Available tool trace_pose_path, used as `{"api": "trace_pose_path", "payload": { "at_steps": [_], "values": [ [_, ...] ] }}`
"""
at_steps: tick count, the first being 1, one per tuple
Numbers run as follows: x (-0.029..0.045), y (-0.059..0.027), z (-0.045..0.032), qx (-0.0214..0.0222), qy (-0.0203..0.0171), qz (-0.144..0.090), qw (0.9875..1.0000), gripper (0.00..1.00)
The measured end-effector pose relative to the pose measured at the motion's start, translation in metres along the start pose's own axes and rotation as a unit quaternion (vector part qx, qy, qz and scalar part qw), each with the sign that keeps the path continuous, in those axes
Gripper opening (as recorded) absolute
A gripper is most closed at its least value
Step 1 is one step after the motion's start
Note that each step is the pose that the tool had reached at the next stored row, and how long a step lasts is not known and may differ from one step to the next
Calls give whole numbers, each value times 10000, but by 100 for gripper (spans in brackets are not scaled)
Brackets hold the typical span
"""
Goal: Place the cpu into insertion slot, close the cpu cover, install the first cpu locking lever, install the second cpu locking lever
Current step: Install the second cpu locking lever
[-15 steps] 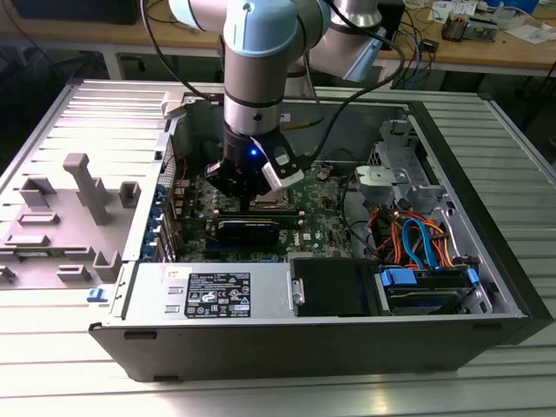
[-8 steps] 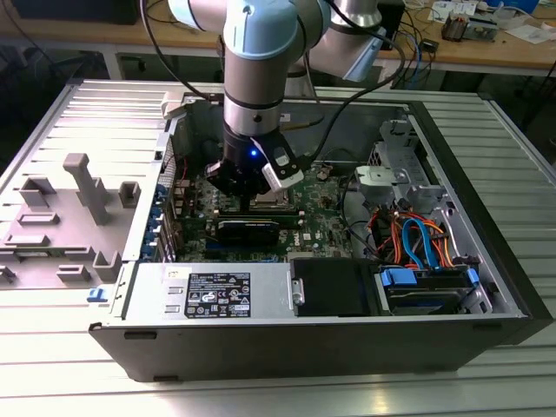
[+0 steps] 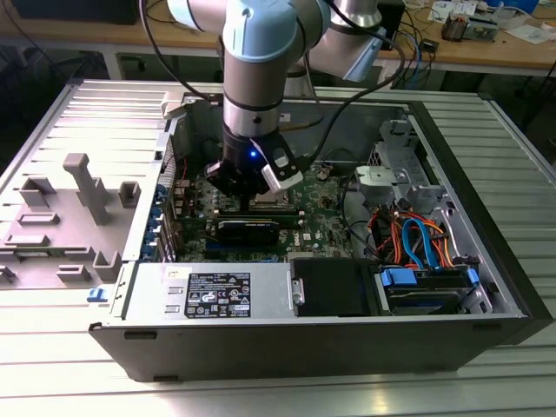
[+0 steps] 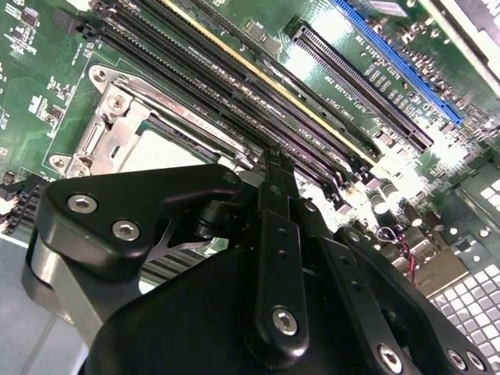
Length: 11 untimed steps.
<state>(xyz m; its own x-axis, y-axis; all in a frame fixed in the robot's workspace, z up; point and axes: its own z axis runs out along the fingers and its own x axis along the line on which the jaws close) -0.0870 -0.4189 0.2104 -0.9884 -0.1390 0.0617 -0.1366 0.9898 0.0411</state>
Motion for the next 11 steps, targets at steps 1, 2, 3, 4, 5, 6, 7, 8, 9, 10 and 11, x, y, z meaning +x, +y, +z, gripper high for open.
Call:
{"api": "trace_pose_path", "payload": {
  "at_steps": [1,2,3,4,5,6,7,8,9,10,11],
  "values": [
    [1,0,2,-2,0,-1,10000,11],
    [2,-1,5,-3,0,-1,10000,11],
    [4,0,7,-8,0,0,10000,11],
    [5,0,9,-16,-1,-1,10000,11],
    [6,0,10,-27,-3,-1,10000,11],
    [5,0,11,-34,-4,-1,10000,11],
    [5,0,12,-41,-5,-2,10000,11],
    [4,0,16,-51,-7,-3,10000,11],
    [5,0,17,-55,-7,-3,10000,11],
    [5,0,20,-59,-8,-3,10000,11],
    [5,0,22,-62,-8,-4,10000,11]
  ]
}}
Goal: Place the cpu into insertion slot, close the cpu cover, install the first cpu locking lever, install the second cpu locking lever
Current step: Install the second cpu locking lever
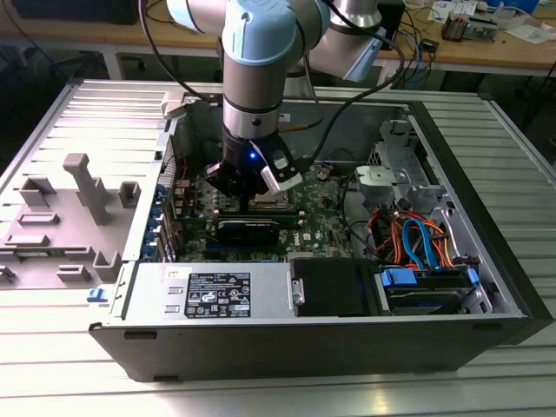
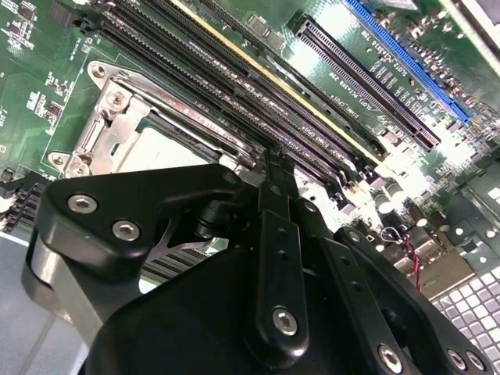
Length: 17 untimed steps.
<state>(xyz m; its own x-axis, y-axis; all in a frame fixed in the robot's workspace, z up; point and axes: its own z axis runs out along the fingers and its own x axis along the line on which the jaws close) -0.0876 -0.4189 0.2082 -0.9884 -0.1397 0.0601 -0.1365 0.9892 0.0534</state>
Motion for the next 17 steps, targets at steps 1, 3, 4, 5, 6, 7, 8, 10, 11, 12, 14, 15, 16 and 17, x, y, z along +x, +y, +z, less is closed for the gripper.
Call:
{"api": "trace_pose_path", "payload": {
  "at_steps": [1,3,4,5,6,7,8,10,11,12,14,15,16,17],
  "values": [
    [0,0,1,-2,0,-1,10000,11],
    [0,2,4,-12,-2,-1,10000,11],
    [-1,3,5,-17,-3,-2,10000,11],
    [-1,4,5,-24,-4,-2,10000,11],
    [1,5,6,-43,-6,-2,10000,11],
    [0,5,7,-53,-7,-3,10000,11],
    [0,5,9,-61,-8,-4,10000,11],
    [-1,6,15,-94,-13,-6,10000,11],
    [-1,6,18,-101,-14,-7,9999,11],
    [0,5,24,-106,-14,-7,9999,11],
    [-1,6,34,-118,-15,-8,9999,11],
    [-2,7,44,-134,-18,-9,9999,11],
    [-3,6,52,-150,-21,-10,9999,11],
    [-2,5,58,-164,-22,-11,9999,11]
  ]
}}
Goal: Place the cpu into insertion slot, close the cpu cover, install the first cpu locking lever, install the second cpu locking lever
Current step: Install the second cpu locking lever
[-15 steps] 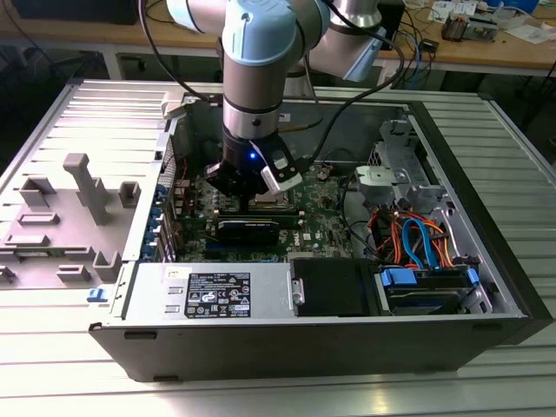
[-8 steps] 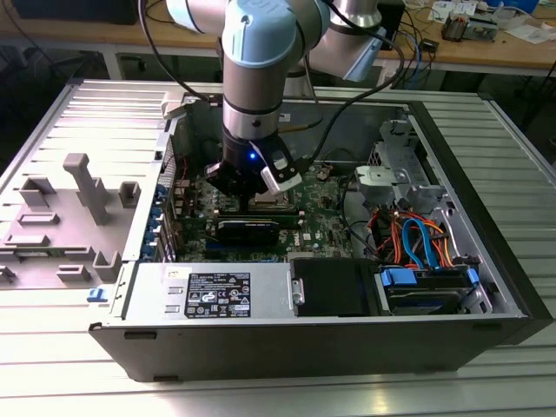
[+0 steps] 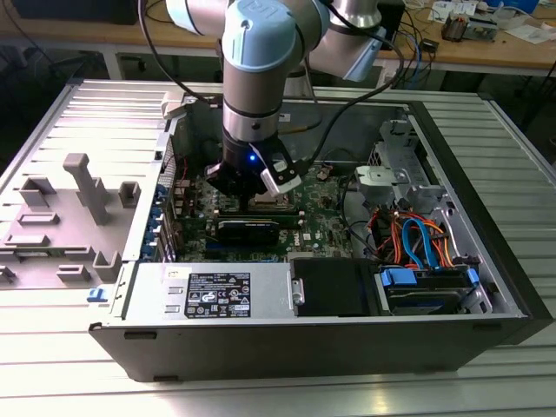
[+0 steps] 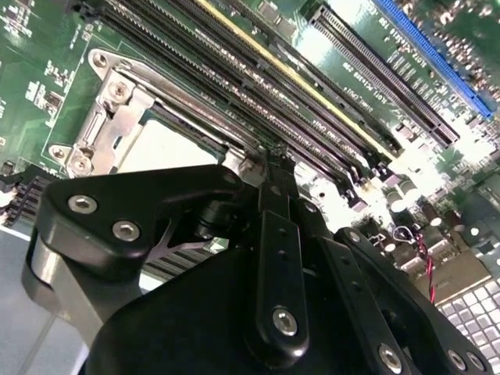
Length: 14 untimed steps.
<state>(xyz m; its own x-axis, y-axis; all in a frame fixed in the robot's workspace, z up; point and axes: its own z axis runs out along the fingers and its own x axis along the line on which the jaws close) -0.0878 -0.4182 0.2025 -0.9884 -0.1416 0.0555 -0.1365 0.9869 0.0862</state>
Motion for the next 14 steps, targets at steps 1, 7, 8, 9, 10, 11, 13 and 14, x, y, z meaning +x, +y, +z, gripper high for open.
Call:
{"api": "trace_pose_path", "payload": {
  "at_steps": [1,7,8,9,10,11,13,14],
  "values": [
    [0,0,1,-1,1,0,10000,11],
    [0,1,0,203,28,14,9998,11],
    [0,3,-9,207,27,14,9998,11],
    [0,3,-18,206,27,14,9998,11],
    [0,4,-20,207,27,14,9998,11],
    [1,4,-22,208,29,14,9998,11],
    [0,11,-22,209,29,14,9998,11],
    [0,19,-21,209,29,15,9998,11]
  ]
}}
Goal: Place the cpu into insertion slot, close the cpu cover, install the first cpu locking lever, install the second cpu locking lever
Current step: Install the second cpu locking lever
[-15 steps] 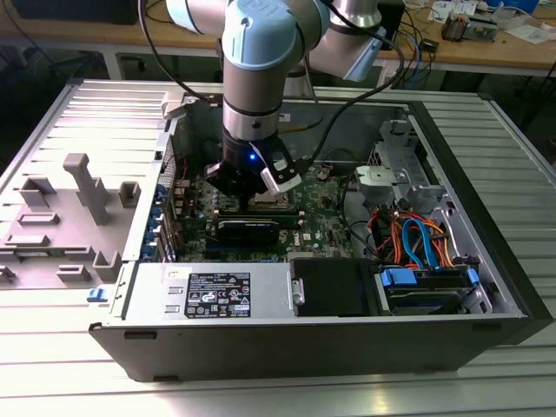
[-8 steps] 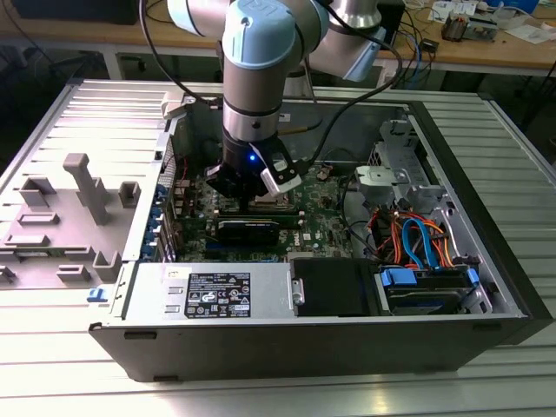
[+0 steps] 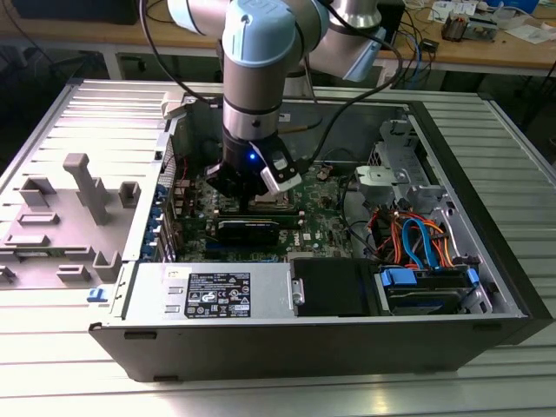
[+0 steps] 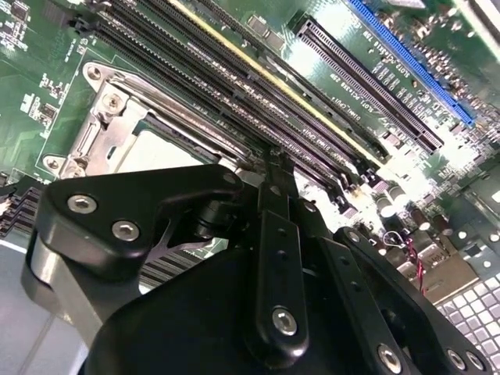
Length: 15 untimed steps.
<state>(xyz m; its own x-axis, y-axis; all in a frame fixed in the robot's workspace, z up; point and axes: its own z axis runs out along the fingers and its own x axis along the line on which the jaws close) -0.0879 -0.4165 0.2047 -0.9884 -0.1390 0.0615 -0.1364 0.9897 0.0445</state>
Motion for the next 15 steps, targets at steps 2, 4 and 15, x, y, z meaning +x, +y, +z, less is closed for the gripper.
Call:
{"api": "trace_pose_path", "payload": {
  "at_steps": [2,4,15],
  "values": [
    [-2,9,1,-12,-1,-2,10000,11],
    [0,13,3,-32,-7,-4,10000,11],
    [32,25,24,-24,-4,-8,10000,11]
  ]
}}
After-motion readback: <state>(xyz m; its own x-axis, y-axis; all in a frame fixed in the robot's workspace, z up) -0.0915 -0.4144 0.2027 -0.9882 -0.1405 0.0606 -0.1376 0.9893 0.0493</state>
